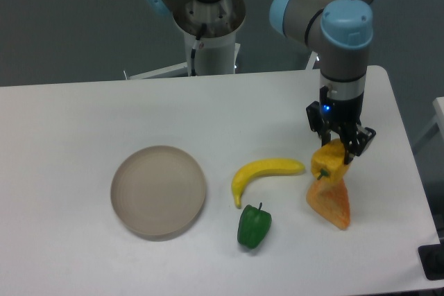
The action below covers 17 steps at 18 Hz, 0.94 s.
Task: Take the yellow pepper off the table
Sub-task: 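Lift the grasped yellow pepper up off the table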
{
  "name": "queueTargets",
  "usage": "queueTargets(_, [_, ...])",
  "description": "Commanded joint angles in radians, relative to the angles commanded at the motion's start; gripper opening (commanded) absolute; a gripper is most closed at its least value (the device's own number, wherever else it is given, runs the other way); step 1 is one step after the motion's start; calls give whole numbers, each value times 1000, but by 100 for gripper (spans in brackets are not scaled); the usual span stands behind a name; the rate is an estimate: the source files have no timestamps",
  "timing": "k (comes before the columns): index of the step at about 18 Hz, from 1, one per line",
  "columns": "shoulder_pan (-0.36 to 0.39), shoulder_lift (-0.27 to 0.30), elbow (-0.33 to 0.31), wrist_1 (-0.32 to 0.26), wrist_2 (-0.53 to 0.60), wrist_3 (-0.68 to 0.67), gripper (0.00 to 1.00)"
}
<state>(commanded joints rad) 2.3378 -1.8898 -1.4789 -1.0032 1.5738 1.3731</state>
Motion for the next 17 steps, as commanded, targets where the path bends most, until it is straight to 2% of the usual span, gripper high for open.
queueTargets(11, [-35,-46,66,-2,29,-72,30])
queueTargets(17, [-37,-48,69,-2,29,-74,30])
